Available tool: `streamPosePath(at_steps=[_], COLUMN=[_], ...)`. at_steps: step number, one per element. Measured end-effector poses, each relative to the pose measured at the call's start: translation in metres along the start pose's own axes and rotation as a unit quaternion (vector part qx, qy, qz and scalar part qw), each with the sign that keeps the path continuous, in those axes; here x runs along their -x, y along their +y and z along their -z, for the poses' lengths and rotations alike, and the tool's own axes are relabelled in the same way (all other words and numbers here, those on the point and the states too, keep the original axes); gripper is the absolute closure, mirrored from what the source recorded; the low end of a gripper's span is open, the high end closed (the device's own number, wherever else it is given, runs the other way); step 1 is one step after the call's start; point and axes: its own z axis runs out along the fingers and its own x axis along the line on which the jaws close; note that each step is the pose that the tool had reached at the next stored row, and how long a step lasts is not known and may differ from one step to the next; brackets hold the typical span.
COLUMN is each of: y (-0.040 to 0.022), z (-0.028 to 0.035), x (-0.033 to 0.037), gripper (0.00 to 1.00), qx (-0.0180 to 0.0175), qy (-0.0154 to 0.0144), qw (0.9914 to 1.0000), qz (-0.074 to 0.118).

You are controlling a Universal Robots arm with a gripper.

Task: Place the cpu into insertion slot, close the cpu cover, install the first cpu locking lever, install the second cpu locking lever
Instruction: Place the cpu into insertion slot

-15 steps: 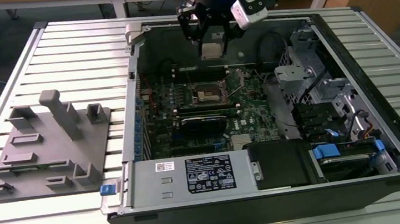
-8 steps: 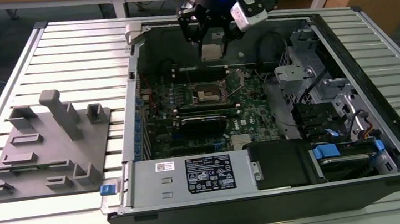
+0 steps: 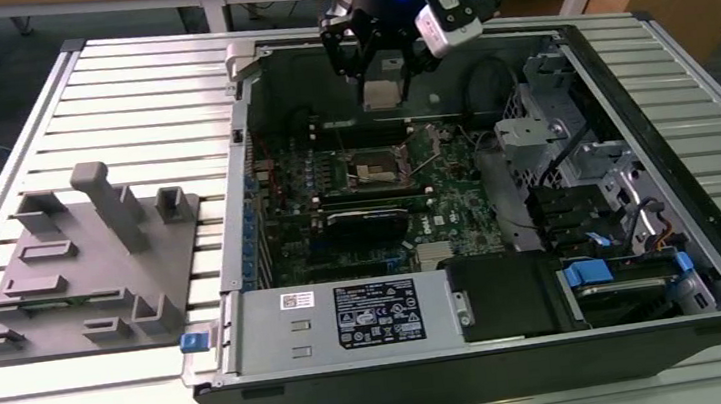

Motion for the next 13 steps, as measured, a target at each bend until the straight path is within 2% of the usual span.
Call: streamPosePath(at_steps=[13], y=[-0.0003], z=[-0.003], x=[0.0], gripper=[0.46], qx=[-0.0001], qy=[0.0], qw=[1.0], qz=[0.0])
